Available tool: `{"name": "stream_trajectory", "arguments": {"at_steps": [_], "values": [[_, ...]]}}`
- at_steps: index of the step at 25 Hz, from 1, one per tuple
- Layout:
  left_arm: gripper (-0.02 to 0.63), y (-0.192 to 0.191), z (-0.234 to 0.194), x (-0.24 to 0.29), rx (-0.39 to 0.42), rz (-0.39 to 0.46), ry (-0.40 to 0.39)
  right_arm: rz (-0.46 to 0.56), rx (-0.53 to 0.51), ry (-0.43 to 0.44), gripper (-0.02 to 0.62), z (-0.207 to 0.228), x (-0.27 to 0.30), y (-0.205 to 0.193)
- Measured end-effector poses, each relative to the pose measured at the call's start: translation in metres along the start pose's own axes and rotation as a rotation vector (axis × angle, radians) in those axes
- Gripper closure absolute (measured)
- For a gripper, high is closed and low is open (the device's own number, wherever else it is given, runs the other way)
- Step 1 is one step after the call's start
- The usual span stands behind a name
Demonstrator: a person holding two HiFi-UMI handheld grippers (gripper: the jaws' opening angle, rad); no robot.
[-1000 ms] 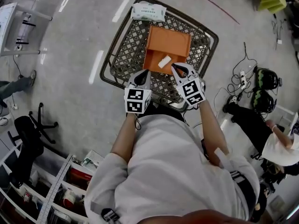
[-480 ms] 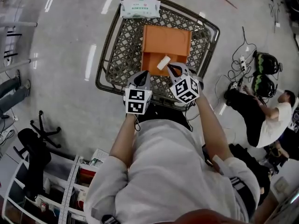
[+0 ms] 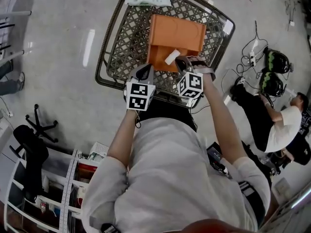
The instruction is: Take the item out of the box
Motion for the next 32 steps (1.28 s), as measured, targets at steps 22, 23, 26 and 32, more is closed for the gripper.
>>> {"name": "stream_trajectory", "arguments": {"at_steps": [22,23,26,32], "values": [[0.597,-0.017,0.008,0.0,-0.018,-0.015,0.028,-0.18,-0.43,0.016,0.387,-0.012,0.042,-0.008],[0.597,-0.018,0.008,-0.001,-0.023,-0.015,0.033,-0.185,-0.438,0.022,0.387,-0.013,0.044,-0.008],[0.597,-0.02,0.007,-0.002,-0.037,-0.015,0.044,-0.196,-0.462,0.035,0.387,-0.014,0.051,-0.01],[0.597,-0.027,0.004,-0.005,-0.058,-0.023,0.057,-0.204,-0.46,0.062,0.388,-0.013,0.06,-0.011]]}}
Point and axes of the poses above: the fingertips, and each gripper's own axes: x forward along the fingers, z to its right, y out of its top, the point moved 2 cm from there along -x, backward along the fingers, and after that the axes turned 14 degrees about y, right-handed, at the moved point
